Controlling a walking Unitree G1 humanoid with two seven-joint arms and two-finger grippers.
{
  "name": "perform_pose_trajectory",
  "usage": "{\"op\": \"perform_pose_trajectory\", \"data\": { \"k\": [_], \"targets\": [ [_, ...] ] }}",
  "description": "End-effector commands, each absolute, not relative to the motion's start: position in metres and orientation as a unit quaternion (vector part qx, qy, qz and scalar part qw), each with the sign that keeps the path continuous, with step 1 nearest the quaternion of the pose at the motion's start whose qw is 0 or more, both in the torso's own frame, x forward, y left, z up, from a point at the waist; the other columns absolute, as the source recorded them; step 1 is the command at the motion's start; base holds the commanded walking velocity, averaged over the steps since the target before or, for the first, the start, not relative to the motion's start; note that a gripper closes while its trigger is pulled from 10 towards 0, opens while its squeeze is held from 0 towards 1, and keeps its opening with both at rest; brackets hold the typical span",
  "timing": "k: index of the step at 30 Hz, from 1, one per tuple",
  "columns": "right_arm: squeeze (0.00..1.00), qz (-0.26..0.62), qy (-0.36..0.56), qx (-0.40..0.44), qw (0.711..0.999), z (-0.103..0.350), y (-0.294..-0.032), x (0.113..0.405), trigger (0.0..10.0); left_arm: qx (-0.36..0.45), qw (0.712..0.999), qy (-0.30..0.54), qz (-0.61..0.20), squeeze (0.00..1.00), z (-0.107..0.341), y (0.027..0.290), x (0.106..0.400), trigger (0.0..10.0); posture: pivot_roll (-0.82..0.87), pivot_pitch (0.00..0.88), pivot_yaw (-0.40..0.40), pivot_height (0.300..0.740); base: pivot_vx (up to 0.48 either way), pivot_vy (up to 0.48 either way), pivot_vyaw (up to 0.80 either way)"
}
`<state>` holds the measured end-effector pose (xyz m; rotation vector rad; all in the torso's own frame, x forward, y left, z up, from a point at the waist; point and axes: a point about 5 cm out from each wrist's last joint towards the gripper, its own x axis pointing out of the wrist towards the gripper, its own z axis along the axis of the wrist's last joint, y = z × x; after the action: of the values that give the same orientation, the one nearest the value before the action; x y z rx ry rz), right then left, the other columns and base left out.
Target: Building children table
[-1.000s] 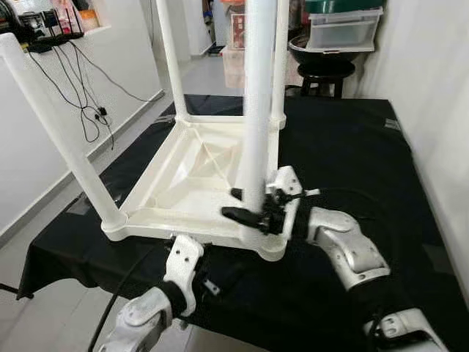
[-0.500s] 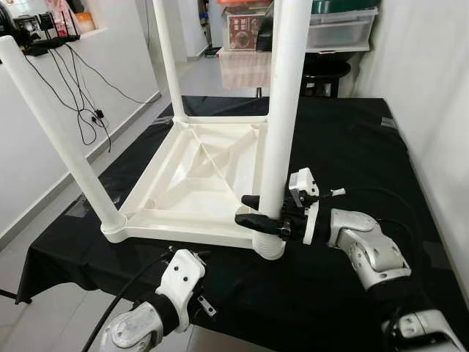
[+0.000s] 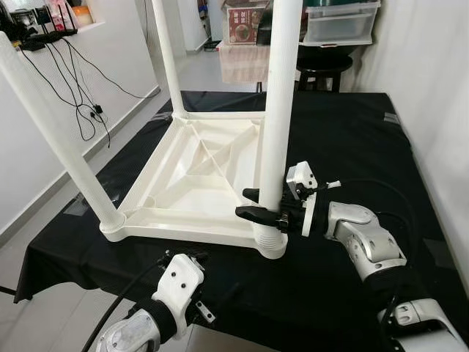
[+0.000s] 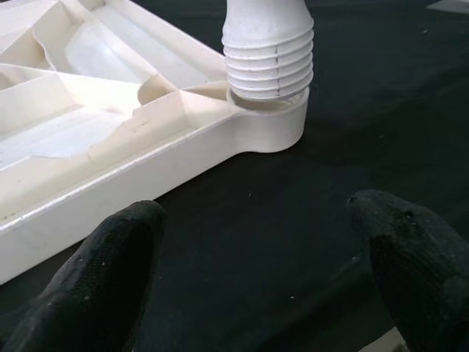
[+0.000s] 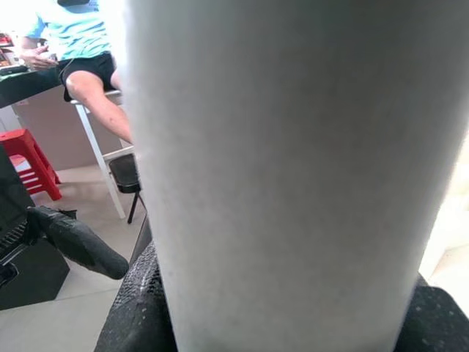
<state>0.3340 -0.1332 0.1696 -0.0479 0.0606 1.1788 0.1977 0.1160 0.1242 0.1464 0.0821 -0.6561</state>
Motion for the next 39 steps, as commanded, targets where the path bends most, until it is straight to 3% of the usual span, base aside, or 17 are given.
{"op": "perform_pose_trajectory", "data": {
  "k": [1,9,15,22,24,25,27,29,39],
  "targets": [
    [0.0,0.556,0.038,-0.036,0.829,0.163,-0.129,0.335,10.0,0.077,0.944,0.044,-0.318,0.0,0.126,0.117,0.196,10.0,0.0,0.107,0.06,0.74,0.0,0.0,0.0],
    [0.0,0.54,0.053,-0.057,0.838,0.155,-0.13,0.34,10.0,0.078,0.946,0.041,-0.311,0.0,0.128,0.118,0.197,10.0,0.0,0.116,0.058,0.74,0.0,0.0,0.0],
    [0.0,0.526,0.083,-0.119,0.838,0.141,-0.13,0.343,10.0,0.077,0.948,0.042,-0.307,0.0,0.129,0.118,0.196,10.0,0.01,0.123,0.058,0.74,0.0,0.0,0.0],
    [0.0,0.543,0.068,-0.106,0.83,0.147,-0.124,0.345,10.0,0.078,0.948,0.043,-0.306,0.0,0.13,0.118,0.195,10.0,0.01,0.125,0.055,0.74,0.0,0.0,0.0],
    [0.0,0.555,0.056,-0.1,0.824,0.15,-0.122,0.345,10.0,0.078,0.948,0.043,-0.305,0.0,0.13,0.118,0.195,10.0,0.01,0.125,0.055,0.74,0.0,0.0,0.0],
    [0.0,0.588,0.05,-0.102,0.801,0.151,-0.121,0.339,10.0,0.077,0.948,0.043,-0.305,0.0,0.131,0.117,0.195,10.0,0.02,0.129,0.057,0.74,0.0,0.0,0.0],
    [0.0,0.588,0.05,-0.102,0.801,0.151,-0.121,0.339,10.0,0.077,0.948,0.043,-0.305,0.0,0.131,0.117,0.195,10.0,0.02,0.129,0.057,0.74,0.0,0.0,0.0],
    [0.0,0.625,0.053,-0.124,0.769,0.149,-0.123,0.331,10.0,0.077,0.949,0.044,-0.304,0.0,0.131,0.117,0.194,10.0,0.01,0.13,0.057,0.74,0.0,0.0,0.0],
    [0.0,0.636,0.07,-0.184,0.746,0.145,-0.128,0.333,10.0,0.078,0.948,0.047,-0.304,0.0,0.131,0.118,0.194,10.0,0.02,0.129,0.06,0.74,0.0,0.0,0.0]
  ]
}}
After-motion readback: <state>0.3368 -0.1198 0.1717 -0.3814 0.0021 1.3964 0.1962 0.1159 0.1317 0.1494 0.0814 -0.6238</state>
